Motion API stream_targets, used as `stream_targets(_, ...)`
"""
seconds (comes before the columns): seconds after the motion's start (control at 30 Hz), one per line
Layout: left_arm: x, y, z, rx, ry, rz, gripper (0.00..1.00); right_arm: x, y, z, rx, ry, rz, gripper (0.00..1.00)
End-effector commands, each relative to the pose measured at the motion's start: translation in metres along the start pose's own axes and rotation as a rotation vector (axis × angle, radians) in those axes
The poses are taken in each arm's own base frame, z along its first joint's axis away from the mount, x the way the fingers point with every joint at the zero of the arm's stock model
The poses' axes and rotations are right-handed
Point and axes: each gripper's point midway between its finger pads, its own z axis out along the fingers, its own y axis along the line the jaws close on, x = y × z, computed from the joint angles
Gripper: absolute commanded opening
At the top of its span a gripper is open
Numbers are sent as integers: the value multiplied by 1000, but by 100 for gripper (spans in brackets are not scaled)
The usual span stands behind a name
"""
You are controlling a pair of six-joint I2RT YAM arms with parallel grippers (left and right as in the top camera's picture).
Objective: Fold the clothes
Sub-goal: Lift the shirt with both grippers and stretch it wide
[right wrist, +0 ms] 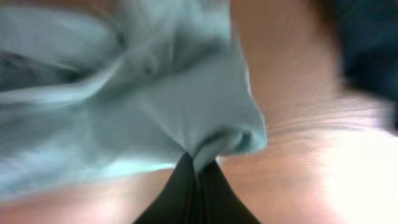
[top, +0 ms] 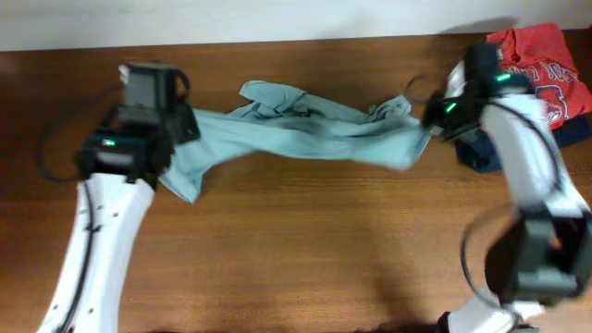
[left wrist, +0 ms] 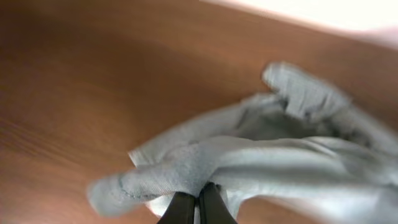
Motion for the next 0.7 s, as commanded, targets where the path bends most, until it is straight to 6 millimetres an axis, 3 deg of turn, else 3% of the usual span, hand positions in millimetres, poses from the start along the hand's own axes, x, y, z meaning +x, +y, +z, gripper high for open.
stream_targets(0.0, -37, 19, -38, -40, -102, 10, 1, -31, 10, -99, -25, -233, -66, 4)
stream_targets(0.1, -57, 33, -61, -95, -160, -8, 1, -36, 9, -154, -19, -332, -87, 4)
stream_targets(0.3, -85, 37, -111, -77, -257, 0, 1, -21, 5, -231, -7, -437, -89, 4)
stream_targets(0.53, -88, 52, -177, -50, -346, -28, 1, 7, 6, -317, -12, -612, -84, 4)
stream_targets(0.67, -85, 59, -222, -1, -430, -51, 1, 26, 9, -354, -21, -704, -92, 4)
